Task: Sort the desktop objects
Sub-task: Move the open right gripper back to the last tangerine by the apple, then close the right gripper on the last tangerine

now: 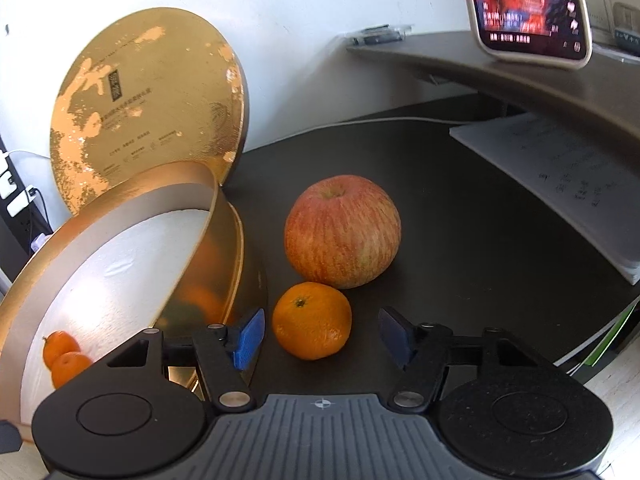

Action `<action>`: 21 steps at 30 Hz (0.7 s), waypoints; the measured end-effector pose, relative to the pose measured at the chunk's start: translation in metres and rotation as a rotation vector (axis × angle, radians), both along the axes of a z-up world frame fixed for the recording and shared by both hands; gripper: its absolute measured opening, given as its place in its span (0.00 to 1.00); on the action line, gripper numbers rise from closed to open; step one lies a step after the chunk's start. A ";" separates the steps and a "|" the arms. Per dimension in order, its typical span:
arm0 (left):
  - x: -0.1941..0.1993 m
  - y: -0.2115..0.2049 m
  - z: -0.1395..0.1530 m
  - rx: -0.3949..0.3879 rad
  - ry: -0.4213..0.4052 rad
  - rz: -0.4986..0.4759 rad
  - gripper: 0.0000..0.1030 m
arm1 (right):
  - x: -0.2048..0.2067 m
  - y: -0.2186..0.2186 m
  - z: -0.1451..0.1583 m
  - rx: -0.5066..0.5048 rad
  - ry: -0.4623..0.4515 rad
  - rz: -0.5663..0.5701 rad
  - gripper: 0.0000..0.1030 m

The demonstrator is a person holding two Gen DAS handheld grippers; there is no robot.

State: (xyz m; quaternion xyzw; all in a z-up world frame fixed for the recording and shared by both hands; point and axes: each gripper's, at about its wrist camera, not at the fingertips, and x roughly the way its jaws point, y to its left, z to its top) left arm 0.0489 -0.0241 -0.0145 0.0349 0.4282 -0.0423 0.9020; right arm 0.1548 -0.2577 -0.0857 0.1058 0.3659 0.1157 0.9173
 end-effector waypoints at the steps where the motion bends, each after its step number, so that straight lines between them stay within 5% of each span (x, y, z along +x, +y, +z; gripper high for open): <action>1: 0.001 0.000 0.000 0.002 0.001 0.000 0.99 | 0.002 0.000 -0.002 0.008 0.006 0.002 0.60; 9: 0.003 -0.002 -0.003 0.004 0.010 -0.001 0.99 | 0.002 -0.004 -0.006 0.025 0.024 0.002 0.47; 21: -0.001 -0.005 -0.002 -0.005 0.005 -0.008 0.99 | -0.008 -0.014 -0.004 -0.002 0.035 -0.019 0.47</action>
